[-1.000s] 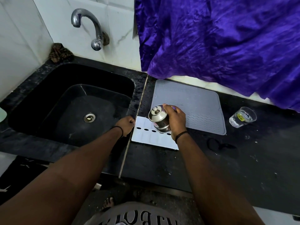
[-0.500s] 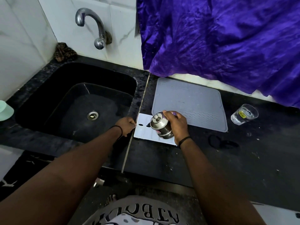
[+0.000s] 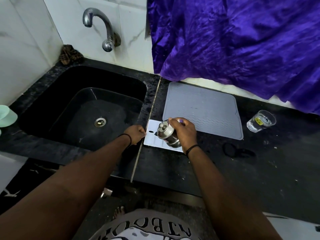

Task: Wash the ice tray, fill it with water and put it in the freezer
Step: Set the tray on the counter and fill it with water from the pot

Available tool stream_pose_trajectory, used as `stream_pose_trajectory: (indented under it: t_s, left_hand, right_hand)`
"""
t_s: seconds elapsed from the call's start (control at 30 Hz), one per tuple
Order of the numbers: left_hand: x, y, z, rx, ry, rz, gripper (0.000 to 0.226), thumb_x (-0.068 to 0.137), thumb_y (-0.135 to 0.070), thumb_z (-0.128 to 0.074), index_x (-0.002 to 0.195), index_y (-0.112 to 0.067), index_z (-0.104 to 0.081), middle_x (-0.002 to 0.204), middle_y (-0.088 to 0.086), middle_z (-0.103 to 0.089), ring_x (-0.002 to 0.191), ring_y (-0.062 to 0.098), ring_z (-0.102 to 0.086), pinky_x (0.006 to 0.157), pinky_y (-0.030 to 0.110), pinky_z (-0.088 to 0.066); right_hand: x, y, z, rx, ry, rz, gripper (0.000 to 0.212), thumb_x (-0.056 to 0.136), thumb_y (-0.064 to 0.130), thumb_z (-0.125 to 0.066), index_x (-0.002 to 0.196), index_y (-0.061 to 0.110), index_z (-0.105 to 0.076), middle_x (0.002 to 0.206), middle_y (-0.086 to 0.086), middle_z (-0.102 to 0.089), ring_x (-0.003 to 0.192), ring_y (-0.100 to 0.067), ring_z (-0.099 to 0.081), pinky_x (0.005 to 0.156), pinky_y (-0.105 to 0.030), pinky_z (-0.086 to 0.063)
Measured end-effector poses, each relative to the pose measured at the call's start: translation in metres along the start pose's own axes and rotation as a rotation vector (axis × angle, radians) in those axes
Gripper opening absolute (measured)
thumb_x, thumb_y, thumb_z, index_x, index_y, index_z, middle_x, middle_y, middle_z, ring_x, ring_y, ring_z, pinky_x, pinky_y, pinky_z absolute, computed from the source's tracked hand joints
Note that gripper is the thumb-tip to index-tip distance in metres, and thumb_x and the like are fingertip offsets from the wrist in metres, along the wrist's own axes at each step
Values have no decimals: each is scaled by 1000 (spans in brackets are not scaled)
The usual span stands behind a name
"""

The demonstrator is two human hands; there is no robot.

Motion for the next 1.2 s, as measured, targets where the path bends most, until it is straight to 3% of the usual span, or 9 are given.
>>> stream_pose_trajectory:
  t_s: [0.13, 0.3, 0.47, 0.97, 1.13, 1.2]
  left_hand:
    - [-1, -1, 1, -1, 1, -5, 26, 89, -20, -58, 65, -19, -51, 65, 3, -55, 64, 24, -57, 55, 34, -54]
    - [-1, 1, 0, -51, 13, -3, 14, 90, -19, -58, 76, -15, -57, 67, 3, -54, 62, 19, -53, 48, 26, -48]
    - [-3, -2, 0, -43, 27, -7, 9, 90, -18, -57, 83, -12, -59, 69, 4, -55, 67, 21, -55, 48, 27, -49]
    - [-7, -3, 2, -71, 19, 14, 22, 89, -19, -59, 69, -19, -52, 75, 8, -56, 70, 23, -55, 49, 26, -48]
    - [-7, -3, 3, -54, 19, 12, 18, 89, -20, -60, 72, -17, -54, 77, 9, -57, 71, 23, -56, 48, 27, -49]
    - [-7, -3, 2, -45, 17, 8, 15, 89, -21, -60, 75, -16, -55, 79, 9, -58, 72, 23, -57, 50, 28, -50]
  right_hand:
    - [1, -1, 0, -9, 0, 5, 32, 62, 58, -72, 80, 32, -73, 74, 10, -73, 70, -7, -69, 63, -24, -52]
    - [-1, 2, 0, -23, -8, 36, 29, 63, 58, -71, 79, 35, -73, 72, 12, -73, 61, 2, -65, 55, -17, -48]
    - [-1, 1, 0, -46, -17, 36, 28, 61, 59, -70, 78, 37, -73, 72, 13, -72, 67, -4, -67, 65, -24, -53]
    - [-5, 3, 1, -47, -28, 38, 28, 63, 59, -69, 80, 38, -73, 73, 14, -72, 62, 1, -65, 55, -17, -48]
    - [-6, 3, 1, -38, -34, 36, 29, 62, 58, -71, 80, 35, -73, 72, 12, -72, 60, 2, -65, 46, -13, -46]
    - [-5, 1, 2, -45, -32, 34, 29, 63, 58, -71, 81, 36, -73, 73, 13, -72, 61, 0, -66, 50, -17, -49]
Point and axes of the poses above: each hand's wrist, its own x-axis towards the middle knuckle, its own z-axis out of the back of the hand, y = z × x, the point moved 7 cm from there along x, towards the middle knuckle
